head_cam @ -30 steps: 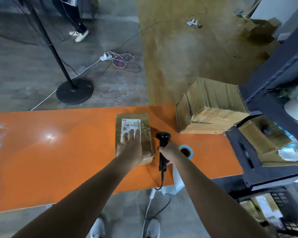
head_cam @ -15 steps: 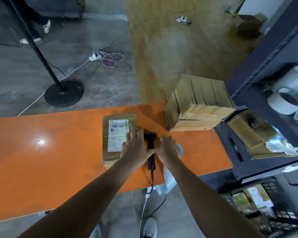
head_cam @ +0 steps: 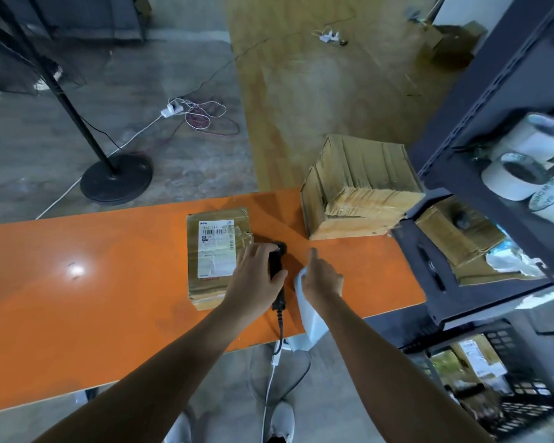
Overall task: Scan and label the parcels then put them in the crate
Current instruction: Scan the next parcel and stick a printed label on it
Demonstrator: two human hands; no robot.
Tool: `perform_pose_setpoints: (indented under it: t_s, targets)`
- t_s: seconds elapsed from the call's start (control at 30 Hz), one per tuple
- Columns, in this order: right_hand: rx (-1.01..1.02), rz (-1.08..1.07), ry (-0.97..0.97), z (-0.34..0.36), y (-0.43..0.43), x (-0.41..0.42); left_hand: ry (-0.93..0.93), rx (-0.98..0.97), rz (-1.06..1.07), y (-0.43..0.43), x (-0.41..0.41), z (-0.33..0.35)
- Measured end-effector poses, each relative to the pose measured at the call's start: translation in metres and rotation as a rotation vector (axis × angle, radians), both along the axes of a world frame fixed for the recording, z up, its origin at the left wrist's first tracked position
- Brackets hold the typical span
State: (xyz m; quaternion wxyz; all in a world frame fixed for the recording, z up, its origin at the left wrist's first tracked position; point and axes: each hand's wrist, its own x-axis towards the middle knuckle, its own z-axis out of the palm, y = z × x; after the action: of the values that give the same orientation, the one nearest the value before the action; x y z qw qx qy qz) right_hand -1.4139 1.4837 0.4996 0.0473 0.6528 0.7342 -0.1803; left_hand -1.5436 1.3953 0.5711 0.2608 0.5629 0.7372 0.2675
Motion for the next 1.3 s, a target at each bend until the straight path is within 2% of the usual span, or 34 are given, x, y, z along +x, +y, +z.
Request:
perform_pose_setpoints:
  t_s: [0.17, 0.27, 0.4, 0.57, 0.7, 1.03, 1.17, 1.3]
  targets:
    - [-0.049, -0.008, 0.527, 0.034, -0.007, 0.004, -0.148, -0.008, 0.079, -0.008, -0.011, 0.008]
    - [-0.036, 0.040, 0.751, 0.058, -0.009, 0.002, -0.266, -0.044, 0.179, -0.008, -0.024, 0.019]
    - [-0.049, 0.091, 0.949, 0.085, -0.015, -0.007, -0.551, -0.015, 0.259, -0.010, -0.040, 0.039]
    - [-0.093, 0.170, 0.985, 0.109, -0.024, -0.030, -0.738, 0.031, 0.269, -0.009, -0.061, 0.047]
    - [-0.145, 0.149, 1.029, 0.120, -0.033, -0.046, -0.728, 0.103, 0.275, -0.017, -0.077, 0.047]
    - [-0.116, 0.238, 0.944, 0.132, -0.042, -0.066, -0.592, 0.152, 0.191, -0.034, -0.104, 0.040]
    - [-0.088, 0.229, 0.914, 0.131, -0.041, -0.075, -0.450, 0.154, 0.151, -0.040, -0.110, 0.041]
    - [0.018, 0.268, 0.778, 0.131, -0.040, -0.079, -0.331, 0.172, 0.122, -0.041, -0.112, 0.041]
